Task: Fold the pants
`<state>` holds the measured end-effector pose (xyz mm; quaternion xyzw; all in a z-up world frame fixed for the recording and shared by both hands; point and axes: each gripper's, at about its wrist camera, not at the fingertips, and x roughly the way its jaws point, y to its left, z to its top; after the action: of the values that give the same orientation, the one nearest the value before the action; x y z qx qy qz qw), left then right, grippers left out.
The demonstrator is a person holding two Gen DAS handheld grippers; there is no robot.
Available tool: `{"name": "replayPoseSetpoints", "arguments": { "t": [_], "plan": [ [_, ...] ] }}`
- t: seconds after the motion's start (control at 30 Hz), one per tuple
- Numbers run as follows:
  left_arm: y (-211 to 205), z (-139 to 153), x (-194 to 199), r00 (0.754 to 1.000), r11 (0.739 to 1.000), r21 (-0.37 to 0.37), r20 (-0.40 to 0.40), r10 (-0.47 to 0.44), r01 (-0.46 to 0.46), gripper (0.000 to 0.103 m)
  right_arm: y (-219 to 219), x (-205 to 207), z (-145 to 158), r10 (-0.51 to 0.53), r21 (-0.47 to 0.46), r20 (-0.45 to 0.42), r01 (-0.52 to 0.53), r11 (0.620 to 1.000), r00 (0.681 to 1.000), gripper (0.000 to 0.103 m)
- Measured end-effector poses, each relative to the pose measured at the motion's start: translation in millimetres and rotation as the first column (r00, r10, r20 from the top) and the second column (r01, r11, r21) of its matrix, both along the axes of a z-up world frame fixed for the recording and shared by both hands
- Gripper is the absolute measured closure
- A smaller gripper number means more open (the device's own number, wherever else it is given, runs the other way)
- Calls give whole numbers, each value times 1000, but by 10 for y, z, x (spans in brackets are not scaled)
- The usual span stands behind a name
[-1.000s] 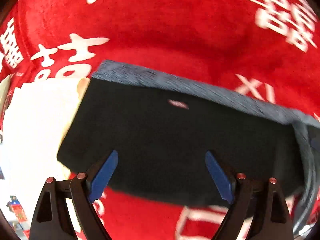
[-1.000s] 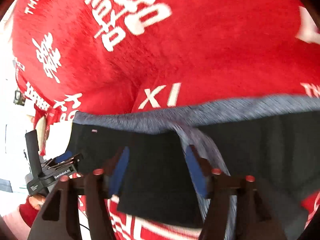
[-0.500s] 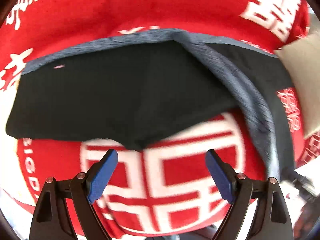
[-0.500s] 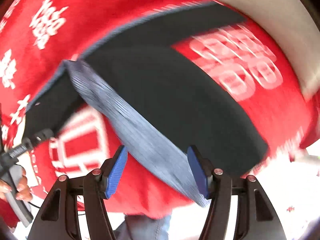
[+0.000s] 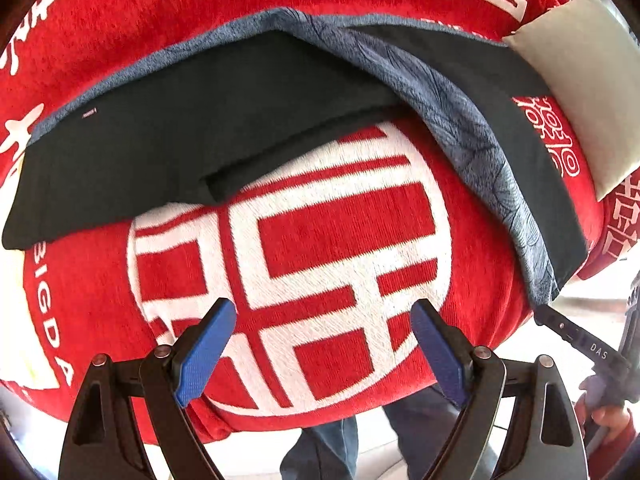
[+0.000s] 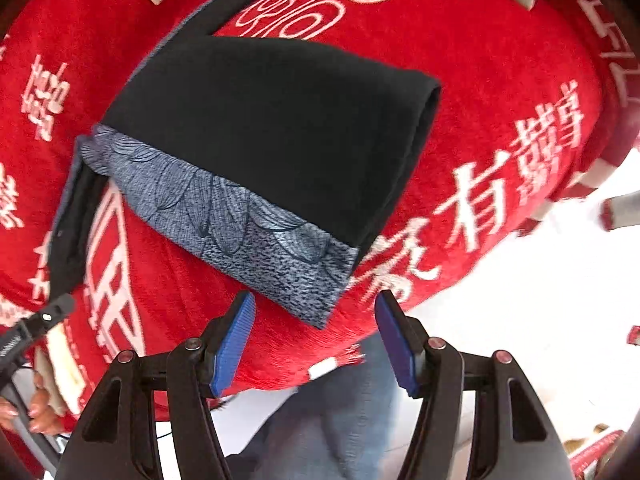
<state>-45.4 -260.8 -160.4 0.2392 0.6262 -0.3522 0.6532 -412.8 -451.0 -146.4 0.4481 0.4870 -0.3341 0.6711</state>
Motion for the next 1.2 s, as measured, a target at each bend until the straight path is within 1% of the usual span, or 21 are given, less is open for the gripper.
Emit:
{"name": "replayPoseSetpoints", "arguments": {
  "t": [0.03,0.07,0.1,0.13,0.17,0.2,0.23,0.33,0.43,0.53,0.6,0.63,0.77,0.83,0.97,1.0,1.07,1.1,1.13,1.17,1.2],
  "plan": [
    [-29,-24,-24,1000,1000,6,-4,0,0,13,-14,-10,-19,11,9,17,-11,1000,1000,37],
    [-64,-43,-61,1000,1000,13,-5,-1,1,13,-37,-7,-43,19,23,35,-20,1000,999,44],
    [-113,-66,-83,1000,1000,21,-5,-3,3,13,-65,-10,-63,18,40,37,-20,999,999,64],
    [-150,-74,-114,1000,1000,27,-4,-1,1,13,-112,-29,-69,9,80,65,-14,997,998,81],
    [-203,-79,-131,1000,999,31,-5,5,-5,13,-149,-32,-54,-4,108,85,-5,994,996,87],
    [-280,-86,-146,1000,999,30,-10,16,-15,13,-195,-58,4,-21,137,119,4,991,993,90],
    [-346,-85,-154,999,999,28,-19,27,-27,13,-256,-64,94,-25,167,162,-2,986,986,91],
    [-561,-77,-182,998,998,37,-36,49,-48,13,-447,-26,397,-5,191,230,-41,981,973,92],
    [-785,-9,-180,998,998,31,-30,56,-55,13,-820,82,771,27,175,294,-82,981,955,92],
    [-979,66,-101,996,996,24,-26,83,-82,13,-1352,280,1157,78,108,339,-121,987,938,92],
    [-1142,96,-32,995,994,20,-16,103,-103,13,-1721,489,1340,112,60,359,-143,988,927,92],
    [-1204,113,12,994,993,16,-9,113,-113,13,-1831,655,1347,127,40,359,-151,988,925,92],
    [-1451,196,212,985,986,-6,31,167,-167,13,-2546,1180,1458,202,-47,336,-198,979,920,92],
    [-1576,220,336,977,978,-26,53,207,-205,13,-2874,1401,1425,215,-65,297,-205,977,930,92],
    [-1778,180,606,958,962,-43,90,272,-270,13,-3388,1771,1061,219,-50,192,-214,976,957,91],
    [-1848,133,667,954,958,-41,91,287,-284,13,-3469,1837,941,231,-41,164,-227,973,959,86],
    [-1954,59,737,949,954,-30,98,300,-299,13,-3586,1942,781,265,-47,95,-262,964,959,85],
    [-2006,29,765,948,953,-26,104,302,-301,13,-3601,1969,755,278,-56,63,-274,960,959,81],
    [-2053,11,787,947,954,-20,111,300,-300,13,-3607,1976,759,285,-61,55,-282,958,957,77],
    [-2089,-3,800,947,955,-16,119,297,-297,13,-3590,1949,795,287,-73,54,-283,956,956,60],
    [-2123,-13,817,947,956,-12,129,294,-295,13,-3569,1914,834,285,-94,41,-280,955,958,39]
  ]
}}
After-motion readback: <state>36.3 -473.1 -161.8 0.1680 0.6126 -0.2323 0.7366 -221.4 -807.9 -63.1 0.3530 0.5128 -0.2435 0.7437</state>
